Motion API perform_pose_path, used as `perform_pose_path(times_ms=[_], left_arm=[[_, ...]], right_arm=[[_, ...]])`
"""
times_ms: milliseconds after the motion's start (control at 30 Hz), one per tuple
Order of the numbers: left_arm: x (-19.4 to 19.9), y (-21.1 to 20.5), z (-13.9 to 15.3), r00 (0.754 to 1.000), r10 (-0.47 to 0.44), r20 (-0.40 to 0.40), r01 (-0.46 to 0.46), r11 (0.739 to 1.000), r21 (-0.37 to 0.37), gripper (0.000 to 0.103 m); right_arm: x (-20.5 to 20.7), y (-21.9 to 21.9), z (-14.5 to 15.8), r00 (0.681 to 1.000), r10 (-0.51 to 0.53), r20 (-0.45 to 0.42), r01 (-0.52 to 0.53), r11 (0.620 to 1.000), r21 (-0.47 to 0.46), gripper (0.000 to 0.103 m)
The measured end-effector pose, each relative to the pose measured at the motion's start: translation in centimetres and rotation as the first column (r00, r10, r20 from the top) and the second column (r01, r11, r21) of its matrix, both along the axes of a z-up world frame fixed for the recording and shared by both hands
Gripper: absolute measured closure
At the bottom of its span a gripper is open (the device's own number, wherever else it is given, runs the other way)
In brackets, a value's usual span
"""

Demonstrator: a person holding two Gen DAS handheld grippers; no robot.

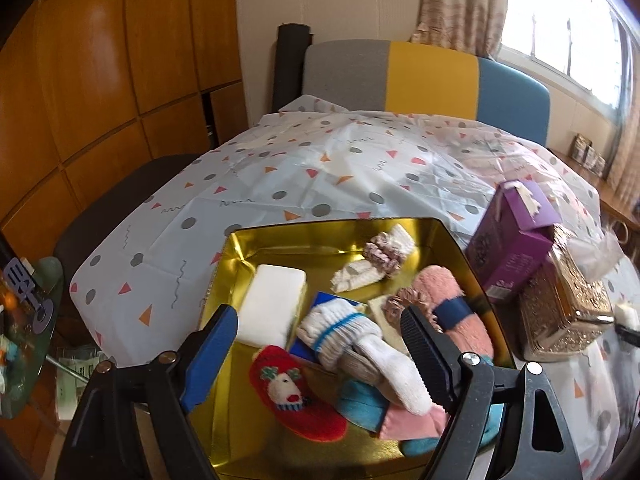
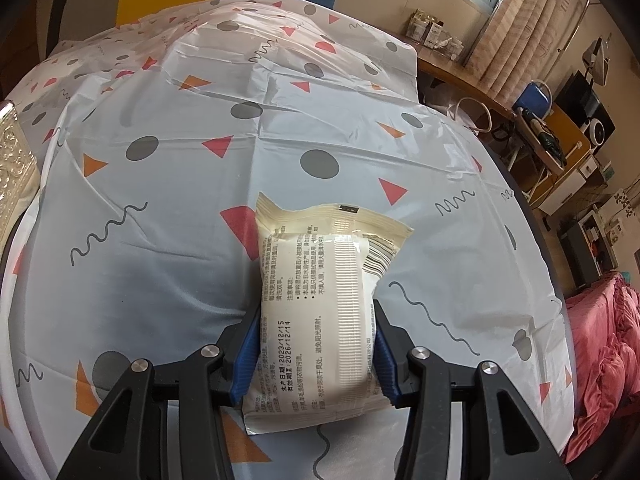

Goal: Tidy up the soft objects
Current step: 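Lift the wipes packet with the right gripper toward the gold tray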

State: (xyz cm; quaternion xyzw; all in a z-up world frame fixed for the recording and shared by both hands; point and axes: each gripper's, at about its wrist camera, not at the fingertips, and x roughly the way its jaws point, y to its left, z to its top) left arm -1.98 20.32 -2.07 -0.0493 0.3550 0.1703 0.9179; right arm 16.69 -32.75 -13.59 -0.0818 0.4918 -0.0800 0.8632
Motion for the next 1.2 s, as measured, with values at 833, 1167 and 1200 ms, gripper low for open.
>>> perform_pose_path(times_ms=[833, 1167, 1200], left_arm=[[-0.9, 1.0, -3.1, 0.998, -0.027, -0.058, 0.023, 0.998, -0.066, 0.019], [-1.7, 2.5, -2.6, 0.999, 0.016, -0.040, -0.019, 0.997, -0.075, 0.019], [-1.7, 2.6, -2.6, 0.999, 0.017, -0.040, -0.019, 0.997, -0.074, 0.019]], right_arm=[[-0.3, 2.0, 1.0, 0.990, -0.110, -0.086, 0.117, 0.989, 0.087, 0.058], [3.8, 6.5, 9.1, 0.999, -0.043, 0.018, 0.038, 0.979, 0.199, 0.058], [4.2, 7.3, 10.2, 0.999, -0.027, 0.037, 0.019, 0.981, 0.195, 0.058]])
